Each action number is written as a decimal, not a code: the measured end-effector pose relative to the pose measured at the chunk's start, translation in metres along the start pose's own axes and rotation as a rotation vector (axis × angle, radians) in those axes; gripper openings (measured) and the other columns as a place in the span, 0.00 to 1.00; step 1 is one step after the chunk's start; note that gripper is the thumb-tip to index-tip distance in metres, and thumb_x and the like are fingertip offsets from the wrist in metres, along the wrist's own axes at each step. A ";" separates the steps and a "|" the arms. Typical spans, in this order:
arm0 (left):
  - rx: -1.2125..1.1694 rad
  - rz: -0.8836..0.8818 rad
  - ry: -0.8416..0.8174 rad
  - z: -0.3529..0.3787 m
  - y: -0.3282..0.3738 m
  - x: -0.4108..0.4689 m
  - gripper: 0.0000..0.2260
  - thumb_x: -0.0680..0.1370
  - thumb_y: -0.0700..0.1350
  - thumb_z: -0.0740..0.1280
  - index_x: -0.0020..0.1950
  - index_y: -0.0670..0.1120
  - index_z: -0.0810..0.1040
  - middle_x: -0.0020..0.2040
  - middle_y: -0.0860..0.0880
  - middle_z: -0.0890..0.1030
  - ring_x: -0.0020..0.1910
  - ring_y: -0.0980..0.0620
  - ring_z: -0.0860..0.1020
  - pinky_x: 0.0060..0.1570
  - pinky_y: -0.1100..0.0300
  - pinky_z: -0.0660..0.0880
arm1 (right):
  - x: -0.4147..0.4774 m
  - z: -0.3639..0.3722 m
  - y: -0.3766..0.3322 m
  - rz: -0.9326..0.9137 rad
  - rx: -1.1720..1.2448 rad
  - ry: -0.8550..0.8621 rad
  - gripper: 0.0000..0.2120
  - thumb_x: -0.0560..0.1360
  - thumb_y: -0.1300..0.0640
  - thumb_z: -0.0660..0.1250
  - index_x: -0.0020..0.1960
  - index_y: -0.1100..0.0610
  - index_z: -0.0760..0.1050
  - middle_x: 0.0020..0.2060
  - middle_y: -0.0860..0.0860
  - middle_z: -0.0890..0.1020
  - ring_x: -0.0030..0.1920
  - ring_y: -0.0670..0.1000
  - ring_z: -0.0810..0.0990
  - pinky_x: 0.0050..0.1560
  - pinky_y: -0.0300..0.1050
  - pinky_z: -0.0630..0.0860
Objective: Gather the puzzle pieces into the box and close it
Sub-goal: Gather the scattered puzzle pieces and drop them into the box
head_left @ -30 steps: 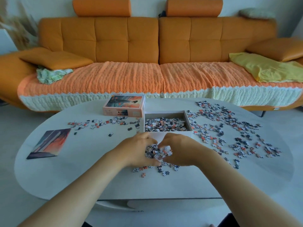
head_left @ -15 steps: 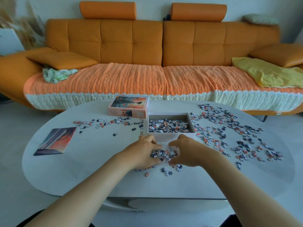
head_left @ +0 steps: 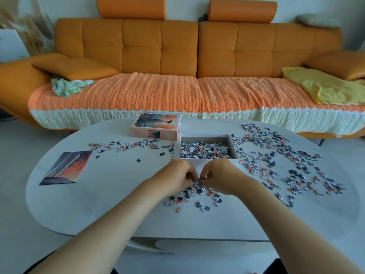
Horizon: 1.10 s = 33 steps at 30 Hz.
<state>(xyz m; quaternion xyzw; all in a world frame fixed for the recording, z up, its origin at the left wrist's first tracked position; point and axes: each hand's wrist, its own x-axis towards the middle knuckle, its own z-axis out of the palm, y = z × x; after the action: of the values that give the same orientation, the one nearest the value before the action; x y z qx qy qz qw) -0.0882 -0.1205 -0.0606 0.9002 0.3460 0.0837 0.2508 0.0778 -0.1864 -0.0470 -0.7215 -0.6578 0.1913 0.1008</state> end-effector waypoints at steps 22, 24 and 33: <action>0.237 0.085 0.297 -0.011 -0.013 0.057 0.15 0.82 0.53 0.58 0.63 0.52 0.80 0.58 0.54 0.76 0.60 0.50 0.69 0.61 0.53 0.65 | 0.029 -0.028 0.016 -0.084 -0.006 0.388 0.09 0.78 0.56 0.65 0.54 0.50 0.83 0.49 0.51 0.78 0.45 0.52 0.78 0.47 0.49 0.77; 0.200 0.151 0.355 -0.014 -0.010 0.048 0.12 0.81 0.51 0.61 0.60 0.52 0.81 0.54 0.54 0.76 0.57 0.51 0.70 0.58 0.55 0.67 | 0.023 -0.033 0.017 -0.128 0.035 0.391 0.08 0.77 0.57 0.66 0.51 0.49 0.84 0.45 0.47 0.79 0.41 0.47 0.77 0.46 0.43 0.76; 0.210 0.197 0.060 -0.003 0.005 0.003 0.14 0.80 0.52 0.63 0.64 0.54 0.77 0.63 0.58 0.75 0.59 0.57 0.74 0.57 0.56 0.74 | -0.013 -0.022 0.016 -0.097 -0.166 0.051 0.12 0.77 0.52 0.65 0.60 0.46 0.79 0.55 0.44 0.80 0.51 0.42 0.78 0.55 0.39 0.76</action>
<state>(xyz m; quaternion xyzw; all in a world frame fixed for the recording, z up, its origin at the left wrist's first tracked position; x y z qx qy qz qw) -0.0838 -0.1206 -0.0551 0.9482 0.2703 0.0979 0.1353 0.1009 -0.1988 -0.0316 -0.6992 -0.7029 0.1125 0.0667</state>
